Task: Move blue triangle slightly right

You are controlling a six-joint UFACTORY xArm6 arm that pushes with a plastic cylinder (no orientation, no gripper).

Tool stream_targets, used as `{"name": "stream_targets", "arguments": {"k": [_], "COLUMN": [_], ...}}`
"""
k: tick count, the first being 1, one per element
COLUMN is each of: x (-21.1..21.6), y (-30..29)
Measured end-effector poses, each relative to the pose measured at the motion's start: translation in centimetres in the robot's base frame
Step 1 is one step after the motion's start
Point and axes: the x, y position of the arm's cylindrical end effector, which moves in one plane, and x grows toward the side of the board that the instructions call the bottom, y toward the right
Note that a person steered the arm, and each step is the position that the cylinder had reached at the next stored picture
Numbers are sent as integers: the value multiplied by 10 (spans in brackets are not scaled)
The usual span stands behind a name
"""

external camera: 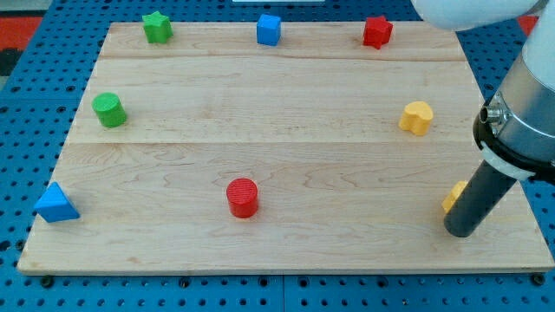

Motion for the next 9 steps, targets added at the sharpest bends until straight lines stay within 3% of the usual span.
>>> {"name": "stream_targets", "arguments": {"k": [1,2,3,4,5,6,7,8,9], "x": [3,27,45,33,2,17,44,37,-3], "y": [7,-48,-116,-192,-334,-308,-377,-500,-503]}}
